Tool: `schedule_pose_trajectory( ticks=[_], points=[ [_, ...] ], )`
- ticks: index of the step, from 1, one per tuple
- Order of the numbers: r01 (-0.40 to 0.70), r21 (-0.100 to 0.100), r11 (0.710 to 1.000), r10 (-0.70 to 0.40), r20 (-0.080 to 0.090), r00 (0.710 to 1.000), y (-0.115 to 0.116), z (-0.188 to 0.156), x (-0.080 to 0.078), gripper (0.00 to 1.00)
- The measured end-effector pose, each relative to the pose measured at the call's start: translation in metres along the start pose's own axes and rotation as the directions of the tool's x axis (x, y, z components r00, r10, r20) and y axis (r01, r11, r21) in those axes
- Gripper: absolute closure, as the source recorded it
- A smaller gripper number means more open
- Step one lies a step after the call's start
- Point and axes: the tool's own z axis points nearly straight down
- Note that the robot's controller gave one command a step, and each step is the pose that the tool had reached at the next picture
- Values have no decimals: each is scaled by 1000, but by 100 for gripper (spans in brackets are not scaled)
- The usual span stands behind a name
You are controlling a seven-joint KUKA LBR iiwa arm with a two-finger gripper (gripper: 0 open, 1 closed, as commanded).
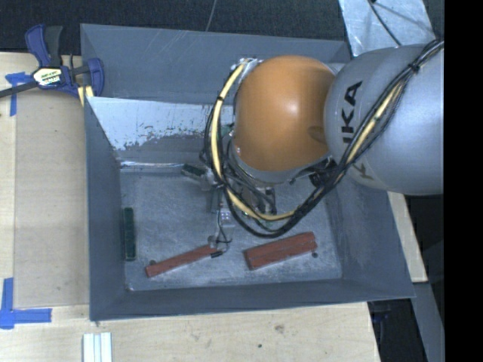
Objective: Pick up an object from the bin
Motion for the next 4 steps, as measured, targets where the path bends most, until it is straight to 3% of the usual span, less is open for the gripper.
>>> schedule_pose_trajectory(
  ticks=[1,2,3,4],
  points=[
    [-1,-1,1000,1,7,1000,-1,-3,-2,0],
    [212,0,977,-212,9,977,13,62,-4,0],
    [459,3,888,-459,11,888,26,150,4,0],
    [449,1,894,-449,12,893,29,185,4,0]
  ],
)
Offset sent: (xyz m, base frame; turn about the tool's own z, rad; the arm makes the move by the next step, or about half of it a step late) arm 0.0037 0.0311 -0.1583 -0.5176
